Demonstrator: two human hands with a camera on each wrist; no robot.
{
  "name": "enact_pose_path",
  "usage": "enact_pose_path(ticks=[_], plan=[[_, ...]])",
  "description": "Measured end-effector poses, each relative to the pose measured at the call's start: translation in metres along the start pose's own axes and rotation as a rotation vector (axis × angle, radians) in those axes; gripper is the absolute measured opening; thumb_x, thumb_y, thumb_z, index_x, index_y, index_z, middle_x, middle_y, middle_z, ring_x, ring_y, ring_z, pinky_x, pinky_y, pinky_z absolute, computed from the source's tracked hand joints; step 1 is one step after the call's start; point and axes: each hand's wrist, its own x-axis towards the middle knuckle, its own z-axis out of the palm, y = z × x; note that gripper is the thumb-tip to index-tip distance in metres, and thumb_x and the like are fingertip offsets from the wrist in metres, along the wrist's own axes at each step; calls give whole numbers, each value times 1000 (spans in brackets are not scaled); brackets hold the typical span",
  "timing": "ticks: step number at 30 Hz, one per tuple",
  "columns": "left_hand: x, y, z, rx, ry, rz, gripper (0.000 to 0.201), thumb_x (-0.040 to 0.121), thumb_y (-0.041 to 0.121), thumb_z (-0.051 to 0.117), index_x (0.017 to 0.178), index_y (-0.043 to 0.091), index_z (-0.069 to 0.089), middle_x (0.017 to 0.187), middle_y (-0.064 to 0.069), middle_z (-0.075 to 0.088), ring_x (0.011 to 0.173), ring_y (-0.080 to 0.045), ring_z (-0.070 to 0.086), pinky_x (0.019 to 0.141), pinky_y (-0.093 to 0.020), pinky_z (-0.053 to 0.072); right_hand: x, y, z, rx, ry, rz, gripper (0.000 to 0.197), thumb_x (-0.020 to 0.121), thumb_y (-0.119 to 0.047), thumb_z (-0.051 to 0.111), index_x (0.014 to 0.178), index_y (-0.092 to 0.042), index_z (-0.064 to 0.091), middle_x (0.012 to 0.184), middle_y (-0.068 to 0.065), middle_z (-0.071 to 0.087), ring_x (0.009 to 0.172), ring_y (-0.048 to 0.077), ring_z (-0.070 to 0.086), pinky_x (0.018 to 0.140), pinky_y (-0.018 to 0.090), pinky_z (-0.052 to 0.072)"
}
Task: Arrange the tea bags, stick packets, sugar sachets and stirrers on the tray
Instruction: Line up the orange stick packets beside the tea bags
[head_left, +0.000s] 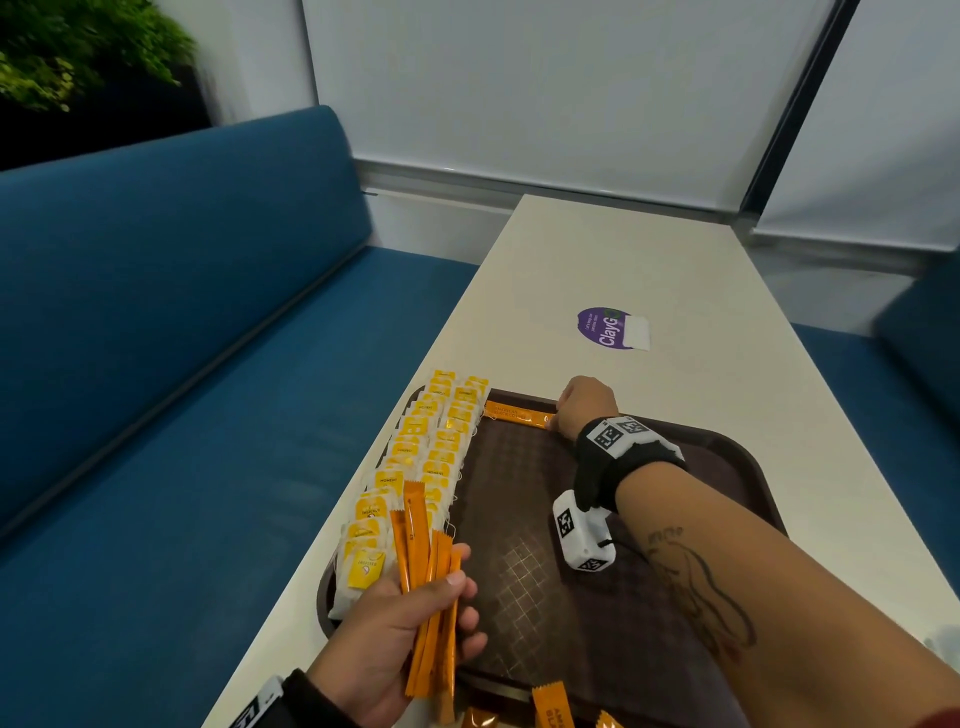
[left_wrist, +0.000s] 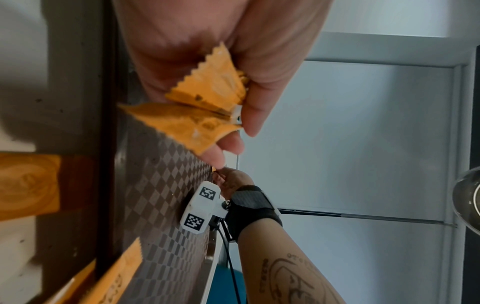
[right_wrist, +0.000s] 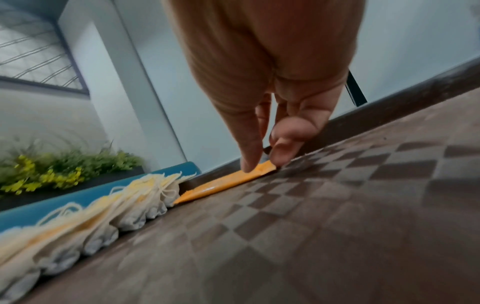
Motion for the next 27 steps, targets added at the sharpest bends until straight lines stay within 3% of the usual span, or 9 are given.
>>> enact_pose_path(ticks=[3,8,14,18,21,27], plan=[[0,0,-2,2,-1,-6,26,84,2,59,109,5,63,70,-15,66,55,-25,64,51,-36,57,-2,-10,-3,-133,-11,-119,16,87,-14,63,101,-6,65,106,11,65,98,26,62,80,29,47],[0,2,-3,-4,5,-6,25,84,2,59,108,5,64,69,-14,65,55,-24,63,50,-35,57,-10,-19,2,-340,-86,-297,20,90,-16,59,106,-9,67,108,8,65,99,25,62,77,30,47],[4,0,-6,5,13,-3,25,84,1,59,109,5,63,70,-14,66,56,-24,64,52,-36,58,-9,-13,1,-315,-126,-256,26,80,-24,73,99,-9,69,96,6,66,85,22,62,75,31,52],[7,-2,-4,12,4,-14,28,83,1,60,110,6,62,71,-15,66,57,-25,64,53,-37,57,-6,-13,-1,-279,-145,-215,24,79,-20,74,98,-6,70,93,7,66,84,22,62,75,30,52],[7,-2,-4,14,-11,-15,28,83,1,60,110,6,62,71,-15,65,57,-25,63,52,-36,57,-5,-14,-1,-263,-127,-192,27,80,-27,73,96,-6,68,88,5,63,81,21,59,72,29,49],[7,1,-8,3,-22,-13,25,84,1,58,108,6,63,68,-15,66,54,-24,64,52,-36,57,-5,-13,-4,-290,-139,-144,30,79,-28,75,102,-10,69,97,5,67,85,22,62,74,29,50]])
